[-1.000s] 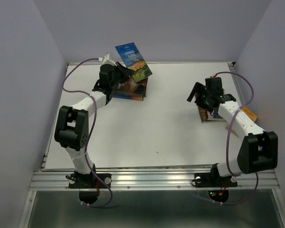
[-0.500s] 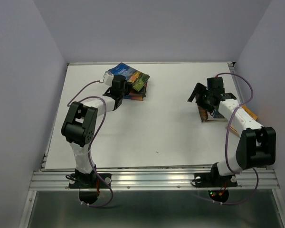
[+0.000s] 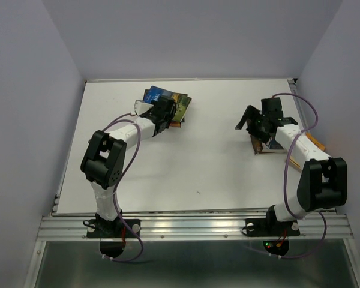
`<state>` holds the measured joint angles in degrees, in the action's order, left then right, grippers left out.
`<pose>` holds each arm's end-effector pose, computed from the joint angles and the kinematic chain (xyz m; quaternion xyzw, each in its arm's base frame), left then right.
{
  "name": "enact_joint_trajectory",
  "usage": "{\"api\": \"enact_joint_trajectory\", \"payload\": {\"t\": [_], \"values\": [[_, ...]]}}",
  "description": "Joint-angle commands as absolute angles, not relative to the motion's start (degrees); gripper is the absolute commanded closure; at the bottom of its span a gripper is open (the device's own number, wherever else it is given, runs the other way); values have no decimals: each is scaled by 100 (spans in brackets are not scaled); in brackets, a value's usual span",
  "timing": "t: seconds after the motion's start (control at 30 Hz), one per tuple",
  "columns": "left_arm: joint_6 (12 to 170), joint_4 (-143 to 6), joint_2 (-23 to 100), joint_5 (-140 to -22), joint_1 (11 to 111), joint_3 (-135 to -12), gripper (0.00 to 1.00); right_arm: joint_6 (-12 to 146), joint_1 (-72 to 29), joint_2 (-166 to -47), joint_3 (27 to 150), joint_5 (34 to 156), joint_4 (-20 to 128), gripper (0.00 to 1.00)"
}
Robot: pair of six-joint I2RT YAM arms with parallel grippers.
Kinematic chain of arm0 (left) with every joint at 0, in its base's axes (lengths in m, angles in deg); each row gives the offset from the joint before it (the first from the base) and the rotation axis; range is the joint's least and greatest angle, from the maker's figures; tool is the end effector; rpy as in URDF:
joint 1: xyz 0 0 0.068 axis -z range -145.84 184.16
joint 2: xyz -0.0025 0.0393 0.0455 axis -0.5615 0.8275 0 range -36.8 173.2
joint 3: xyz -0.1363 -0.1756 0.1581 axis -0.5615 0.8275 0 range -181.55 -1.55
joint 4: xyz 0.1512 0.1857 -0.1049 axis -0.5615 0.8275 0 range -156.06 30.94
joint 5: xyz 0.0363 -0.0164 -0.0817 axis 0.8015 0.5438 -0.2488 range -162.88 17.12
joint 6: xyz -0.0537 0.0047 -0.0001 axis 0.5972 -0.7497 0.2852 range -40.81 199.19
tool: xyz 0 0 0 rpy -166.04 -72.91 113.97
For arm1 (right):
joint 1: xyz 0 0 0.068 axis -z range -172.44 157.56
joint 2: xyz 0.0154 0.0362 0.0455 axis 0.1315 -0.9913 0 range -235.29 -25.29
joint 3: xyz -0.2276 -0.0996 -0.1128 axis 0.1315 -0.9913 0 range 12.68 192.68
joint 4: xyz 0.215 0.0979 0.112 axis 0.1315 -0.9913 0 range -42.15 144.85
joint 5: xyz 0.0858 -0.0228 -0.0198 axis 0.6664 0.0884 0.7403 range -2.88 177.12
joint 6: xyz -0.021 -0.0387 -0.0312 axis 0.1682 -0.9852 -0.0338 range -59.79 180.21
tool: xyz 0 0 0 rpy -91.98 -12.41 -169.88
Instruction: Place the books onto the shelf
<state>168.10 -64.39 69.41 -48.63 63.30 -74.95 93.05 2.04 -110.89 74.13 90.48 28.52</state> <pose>0.3738 -0.1917 0.2245 -0.5158 0.7014 -0.2948 0.3938 0.3160 0.0326 0.2466 0.2126 0.9164 0.1370 0.3101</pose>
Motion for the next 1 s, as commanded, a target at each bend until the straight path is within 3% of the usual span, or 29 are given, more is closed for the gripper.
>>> {"api": "enact_joint_trajectory", "payload": {"t": [0.0,0.03,0.13,0.4,0.57,0.97], "values": [[17043,-5719,6832,-4440,6325,-7889,29,9317,255,-11072,7482,9221,3077,0],[17008,-5675,6832,-4571,6325,-7906,15,9317,255,-11072,7482,9248,3077,0],[16771,-5622,6718,-4773,6334,-7793,8,9274,255,-11090,7482,9362,3121,0],[15550,-6087,6470,-5010,6571,-7405,3,8816,255,-11397,7588,9872,3340,0],[14916,-6360,7007,-5740,6571,-7923,2,8781,255,-11477,7535,9995,3384,0],[14406,-6562,7429,-5986,6615,-8617,2,8676,255,-11424,7306,9837,3376,0]]}}
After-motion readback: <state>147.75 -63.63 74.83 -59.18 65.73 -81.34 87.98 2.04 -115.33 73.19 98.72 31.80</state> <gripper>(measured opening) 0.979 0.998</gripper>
